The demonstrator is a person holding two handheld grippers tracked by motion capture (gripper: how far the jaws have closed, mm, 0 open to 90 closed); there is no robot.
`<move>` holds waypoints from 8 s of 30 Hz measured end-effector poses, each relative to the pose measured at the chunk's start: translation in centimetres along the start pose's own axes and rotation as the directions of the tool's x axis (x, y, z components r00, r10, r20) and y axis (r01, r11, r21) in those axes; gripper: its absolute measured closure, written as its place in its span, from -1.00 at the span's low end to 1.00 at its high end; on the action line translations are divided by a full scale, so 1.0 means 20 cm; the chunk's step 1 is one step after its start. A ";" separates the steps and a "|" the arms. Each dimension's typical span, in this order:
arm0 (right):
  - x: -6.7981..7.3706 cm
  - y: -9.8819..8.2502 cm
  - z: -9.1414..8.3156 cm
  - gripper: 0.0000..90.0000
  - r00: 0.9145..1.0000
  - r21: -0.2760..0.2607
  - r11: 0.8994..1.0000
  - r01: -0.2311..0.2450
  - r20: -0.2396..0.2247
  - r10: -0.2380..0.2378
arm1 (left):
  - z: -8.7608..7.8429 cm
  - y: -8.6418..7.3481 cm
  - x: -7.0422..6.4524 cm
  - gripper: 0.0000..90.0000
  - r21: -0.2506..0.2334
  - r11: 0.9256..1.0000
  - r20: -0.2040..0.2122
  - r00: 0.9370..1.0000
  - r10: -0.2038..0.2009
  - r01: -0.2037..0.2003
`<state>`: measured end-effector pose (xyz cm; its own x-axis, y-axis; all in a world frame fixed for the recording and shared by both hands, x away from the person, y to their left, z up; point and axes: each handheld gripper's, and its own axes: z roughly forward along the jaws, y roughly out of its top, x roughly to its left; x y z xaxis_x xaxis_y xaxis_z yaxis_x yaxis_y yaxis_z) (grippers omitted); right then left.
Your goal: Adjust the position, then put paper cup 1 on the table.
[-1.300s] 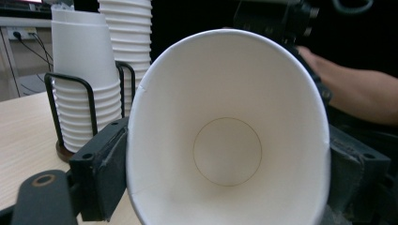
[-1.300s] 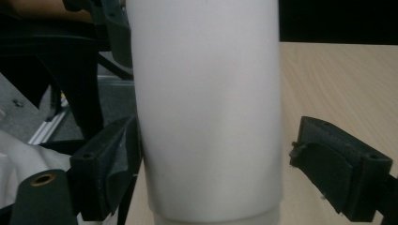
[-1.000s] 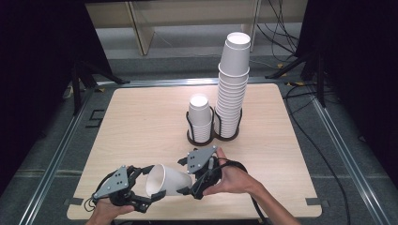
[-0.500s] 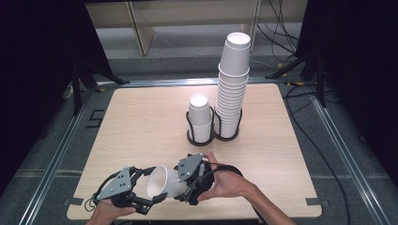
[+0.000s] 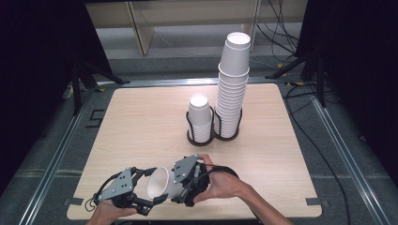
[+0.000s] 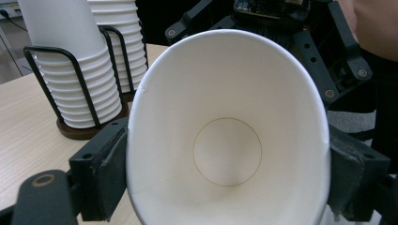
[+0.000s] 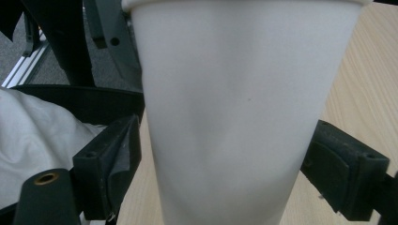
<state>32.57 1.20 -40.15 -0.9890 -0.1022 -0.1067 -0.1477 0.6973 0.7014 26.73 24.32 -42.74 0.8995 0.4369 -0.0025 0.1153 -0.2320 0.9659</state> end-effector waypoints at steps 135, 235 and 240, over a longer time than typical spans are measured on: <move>-0.27 -0.88 -0.30 -0.53 0.781 -0.454 0.822 -0.343 0.348 0.518 | -0.05 -0.08 0.13 -0.67 -0.014 0.985 -0.236 0.957 -0.171 0.172; -0.11 -0.87 -0.84 -0.66 0.586 -0.525 0.733 -0.431 0.455 0.670 | -0.04 -0.11 0.15 -0.67 0.018 0.985 -0.299 0.942 -0.156 0.169; -0.18 -0.81 -0.89 -0.66 0.586 -0.532 0.732 -0.426 0.454 0.671 | -0.04 -0.11 0.15 -0.67 0.021 0.985 -0.300 0.940 -0.159 0.173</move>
<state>38.52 -22.47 -38.61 -0.6773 0.7304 0.0883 0.3117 0.1762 0.9337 28.86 26.78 -44.75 0.7010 0.7088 -0.0782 0.2780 -0.1707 0.9453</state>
